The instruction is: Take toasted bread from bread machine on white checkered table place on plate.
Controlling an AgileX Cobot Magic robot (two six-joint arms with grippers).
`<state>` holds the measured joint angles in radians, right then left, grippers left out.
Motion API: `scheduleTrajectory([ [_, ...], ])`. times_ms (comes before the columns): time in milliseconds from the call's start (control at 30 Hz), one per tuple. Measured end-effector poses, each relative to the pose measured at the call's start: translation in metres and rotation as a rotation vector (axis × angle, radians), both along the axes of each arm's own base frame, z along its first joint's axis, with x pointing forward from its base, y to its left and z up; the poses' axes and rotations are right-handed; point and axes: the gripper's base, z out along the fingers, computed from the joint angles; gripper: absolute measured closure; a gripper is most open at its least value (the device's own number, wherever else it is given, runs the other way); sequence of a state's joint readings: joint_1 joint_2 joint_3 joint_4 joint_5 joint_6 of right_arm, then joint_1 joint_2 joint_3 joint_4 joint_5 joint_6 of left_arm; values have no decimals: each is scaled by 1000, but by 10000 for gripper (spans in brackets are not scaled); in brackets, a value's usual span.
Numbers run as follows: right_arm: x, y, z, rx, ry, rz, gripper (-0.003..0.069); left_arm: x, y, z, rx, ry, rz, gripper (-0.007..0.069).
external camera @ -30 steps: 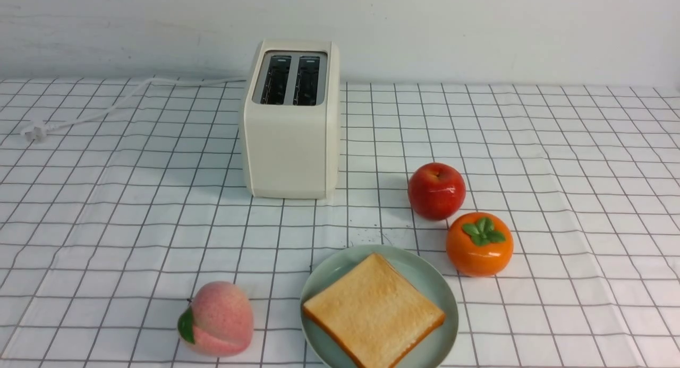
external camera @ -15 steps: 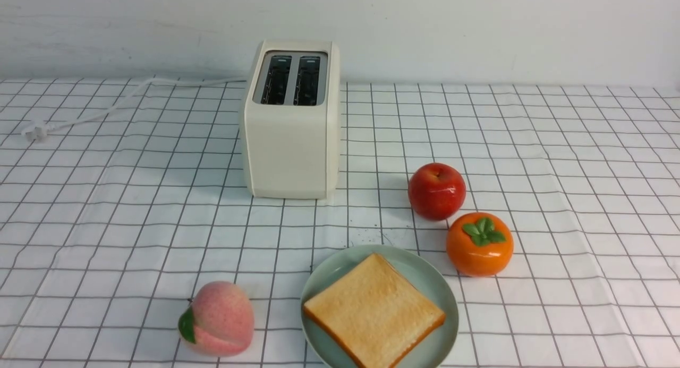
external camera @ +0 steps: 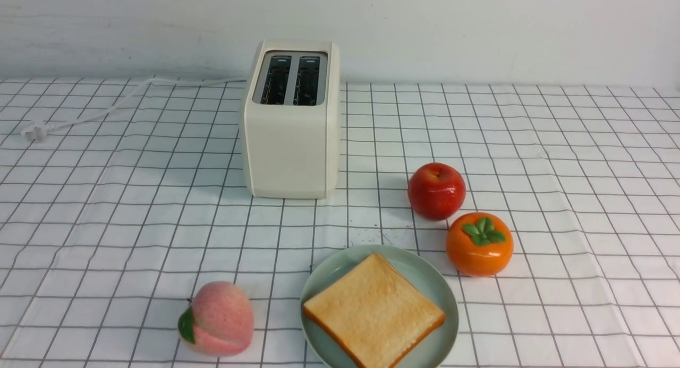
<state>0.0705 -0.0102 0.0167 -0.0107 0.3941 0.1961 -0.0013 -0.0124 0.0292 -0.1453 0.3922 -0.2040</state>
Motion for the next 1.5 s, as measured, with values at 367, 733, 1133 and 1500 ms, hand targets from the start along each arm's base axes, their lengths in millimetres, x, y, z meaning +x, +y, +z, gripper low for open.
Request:
scheduleTrajectory([
  [367,0,0,0,0,0,0,626,0,0,0,-4,0,0,637],
  [733,0,0,0,-1,0,0,611,0,0,0,-4,0,0,637],
  [1133,0,0,0,-1,0,0,594,0,0,0,-4,1,0,634],
  [1500,0,0,0,-1,0,0,585,0,0,0,-4,1,0,622],
])
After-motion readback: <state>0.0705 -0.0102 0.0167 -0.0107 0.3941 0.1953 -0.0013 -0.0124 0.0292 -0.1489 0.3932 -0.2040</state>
